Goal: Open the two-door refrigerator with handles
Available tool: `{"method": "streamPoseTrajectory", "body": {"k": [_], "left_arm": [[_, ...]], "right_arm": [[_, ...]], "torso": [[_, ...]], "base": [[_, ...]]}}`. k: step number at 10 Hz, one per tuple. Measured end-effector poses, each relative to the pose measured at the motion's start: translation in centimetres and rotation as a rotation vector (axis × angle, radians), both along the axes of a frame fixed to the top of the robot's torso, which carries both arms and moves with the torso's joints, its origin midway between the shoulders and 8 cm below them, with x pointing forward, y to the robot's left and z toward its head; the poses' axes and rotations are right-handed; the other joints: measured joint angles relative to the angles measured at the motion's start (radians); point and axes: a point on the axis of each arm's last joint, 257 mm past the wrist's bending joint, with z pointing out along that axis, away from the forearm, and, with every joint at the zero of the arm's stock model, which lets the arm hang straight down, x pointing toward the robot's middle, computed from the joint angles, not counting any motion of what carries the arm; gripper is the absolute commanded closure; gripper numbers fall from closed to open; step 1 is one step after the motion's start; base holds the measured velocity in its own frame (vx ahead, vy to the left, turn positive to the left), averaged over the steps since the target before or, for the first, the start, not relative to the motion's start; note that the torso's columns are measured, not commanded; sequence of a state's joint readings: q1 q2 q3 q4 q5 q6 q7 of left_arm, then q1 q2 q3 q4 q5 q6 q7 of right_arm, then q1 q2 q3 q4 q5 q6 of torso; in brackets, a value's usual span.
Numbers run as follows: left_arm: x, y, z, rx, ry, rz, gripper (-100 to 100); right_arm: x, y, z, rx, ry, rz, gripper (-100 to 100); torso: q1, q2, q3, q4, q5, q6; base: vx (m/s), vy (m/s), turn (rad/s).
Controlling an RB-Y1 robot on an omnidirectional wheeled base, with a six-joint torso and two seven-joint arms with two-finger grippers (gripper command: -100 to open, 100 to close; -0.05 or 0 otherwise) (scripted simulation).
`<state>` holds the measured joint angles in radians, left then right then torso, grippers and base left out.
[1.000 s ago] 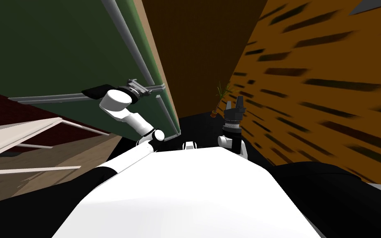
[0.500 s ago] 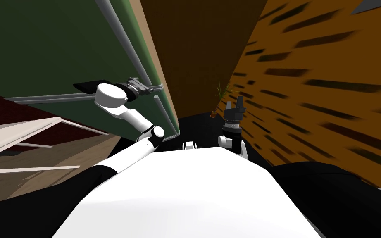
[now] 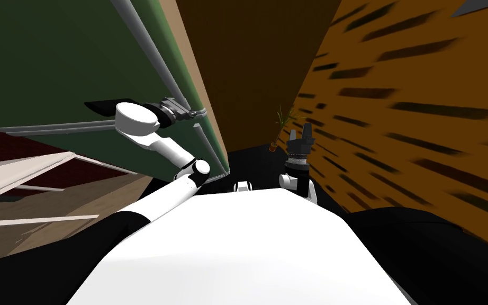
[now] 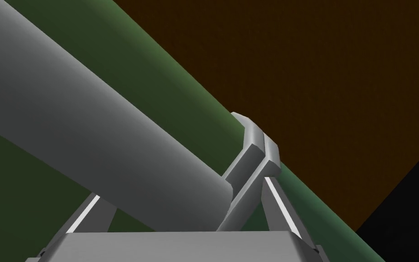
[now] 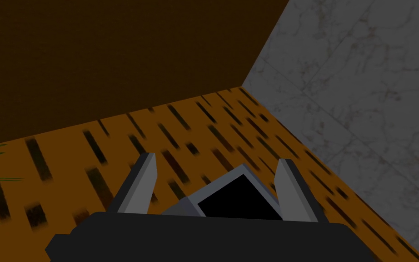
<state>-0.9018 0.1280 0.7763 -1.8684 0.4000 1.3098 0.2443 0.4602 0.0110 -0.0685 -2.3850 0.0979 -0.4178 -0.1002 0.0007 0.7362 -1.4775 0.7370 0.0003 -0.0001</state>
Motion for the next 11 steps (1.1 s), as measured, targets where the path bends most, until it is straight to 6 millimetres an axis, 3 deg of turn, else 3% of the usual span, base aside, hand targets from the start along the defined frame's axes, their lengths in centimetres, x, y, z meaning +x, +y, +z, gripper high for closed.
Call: {"method": "streamPoseTrajectory", "body": {"k": [2,11], "left_arm": [[-0.3,-0.2,0.8,0.000,-0.018,-0.007,100],[-3.6,-8.0,0.7,-0.010,-0.010,-0.250,100]], "right_arm": [[0.0,0.0,0.0,0.000,0.000,0.000,0],[0.0,0.0,0.0,0.000,0.000,0.000,0]], "torso": [[0.000,0.005,0.004,-0.001,0.001,0.003],[0.005,0.007,0.005,0.001,0.002,-0.002]], "base": [[-0.163,0.123,-0.032],[-0.260,0.154,-0.046]]}}
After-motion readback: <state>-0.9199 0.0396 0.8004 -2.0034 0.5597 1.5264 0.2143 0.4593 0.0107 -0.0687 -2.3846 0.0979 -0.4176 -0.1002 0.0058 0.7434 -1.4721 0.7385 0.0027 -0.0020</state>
